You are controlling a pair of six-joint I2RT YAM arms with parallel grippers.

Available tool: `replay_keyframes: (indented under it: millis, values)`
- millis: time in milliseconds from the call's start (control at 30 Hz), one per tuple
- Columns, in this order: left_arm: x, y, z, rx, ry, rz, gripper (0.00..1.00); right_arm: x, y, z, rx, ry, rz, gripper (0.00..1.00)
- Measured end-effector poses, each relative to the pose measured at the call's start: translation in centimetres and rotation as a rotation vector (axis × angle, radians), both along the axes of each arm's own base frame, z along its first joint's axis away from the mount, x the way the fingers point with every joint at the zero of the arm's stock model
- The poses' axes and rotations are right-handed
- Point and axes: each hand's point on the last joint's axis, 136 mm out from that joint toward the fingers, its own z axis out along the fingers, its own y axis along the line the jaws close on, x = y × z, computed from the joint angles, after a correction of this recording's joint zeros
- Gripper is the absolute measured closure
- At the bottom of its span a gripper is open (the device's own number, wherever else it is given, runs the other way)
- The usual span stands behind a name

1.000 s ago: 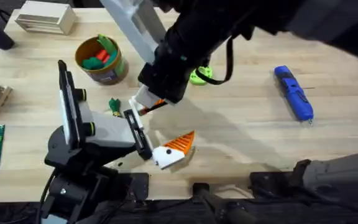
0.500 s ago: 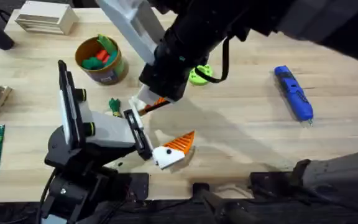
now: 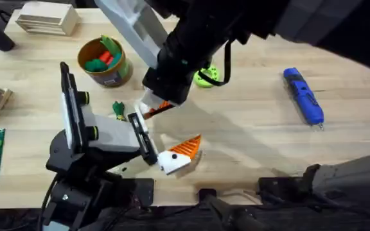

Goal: Pick up the gripper from the table and insert it into the empty holder that is missing its gripper. Then pick up a screw, insert it into the mounting hole, and use the screwdriver to tighten it. Finally, clean up the table by picking up the vegetable and placing it into the bucket.

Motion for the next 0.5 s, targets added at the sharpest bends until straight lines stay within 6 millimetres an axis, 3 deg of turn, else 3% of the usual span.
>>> replay_keyframes:
  millis: [500]
  values:
    - [-0.01,-0.01,-0.01,-0.005,0.011,0.000,0.014,0.09,0.20,-0.46,-0.008,0.010,0.001,0.994]
